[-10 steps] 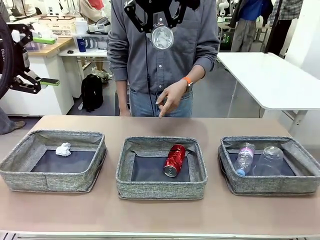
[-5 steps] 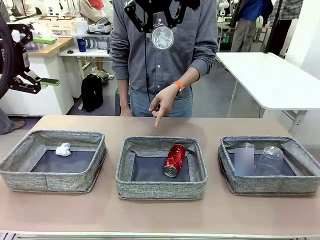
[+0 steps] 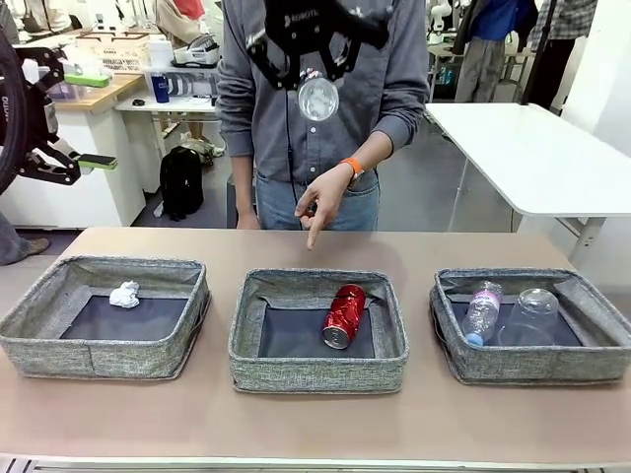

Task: Sort the waste into the appropriate baskets.
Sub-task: Place the picked waste into the Fabric basket indicated by the person.

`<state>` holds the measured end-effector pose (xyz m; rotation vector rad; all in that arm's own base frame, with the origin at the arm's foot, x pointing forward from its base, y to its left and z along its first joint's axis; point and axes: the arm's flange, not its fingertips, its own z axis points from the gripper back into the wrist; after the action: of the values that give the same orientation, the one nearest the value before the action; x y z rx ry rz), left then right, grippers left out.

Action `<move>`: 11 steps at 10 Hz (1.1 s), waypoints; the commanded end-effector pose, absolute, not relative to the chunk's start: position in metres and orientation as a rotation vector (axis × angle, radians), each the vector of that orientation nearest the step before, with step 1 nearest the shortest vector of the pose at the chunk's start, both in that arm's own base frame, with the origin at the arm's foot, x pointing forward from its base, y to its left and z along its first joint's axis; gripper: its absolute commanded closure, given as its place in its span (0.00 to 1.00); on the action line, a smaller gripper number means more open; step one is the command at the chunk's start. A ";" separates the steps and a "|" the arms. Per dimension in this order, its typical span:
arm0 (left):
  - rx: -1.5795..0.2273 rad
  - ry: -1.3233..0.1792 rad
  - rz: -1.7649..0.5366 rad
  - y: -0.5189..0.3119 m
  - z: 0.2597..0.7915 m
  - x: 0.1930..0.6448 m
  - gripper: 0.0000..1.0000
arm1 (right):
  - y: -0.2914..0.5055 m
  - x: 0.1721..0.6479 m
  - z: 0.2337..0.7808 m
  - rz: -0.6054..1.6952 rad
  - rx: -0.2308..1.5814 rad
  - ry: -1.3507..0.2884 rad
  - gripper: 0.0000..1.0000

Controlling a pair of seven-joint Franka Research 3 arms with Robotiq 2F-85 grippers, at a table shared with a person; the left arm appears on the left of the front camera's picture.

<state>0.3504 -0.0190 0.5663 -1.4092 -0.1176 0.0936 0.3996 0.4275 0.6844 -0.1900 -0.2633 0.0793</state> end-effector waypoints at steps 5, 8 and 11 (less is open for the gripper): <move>-1.426 -0.123 0.102 -0.020 0.569 0.349 0.00 | 0.372 0.389 0.525 0.194 -0.037 -0.265 0.64; -1.426 -0.123 0.102 -0.020 0.569 0.349 0.00 | 0.374 0.394 0.512 0.202 -0.012 -0.246 0.64; -1.426 -0.123 0.102 -0.020 0.569 0.349 0.00 | 0.373 0.396 0.509 0.196 -0.008 -0.242 0.64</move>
<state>0.3504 -0.0190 0.5664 -1.4093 -0.1176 0.0936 0.3979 0.3834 0.5076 -0.0378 -0.2546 0.1830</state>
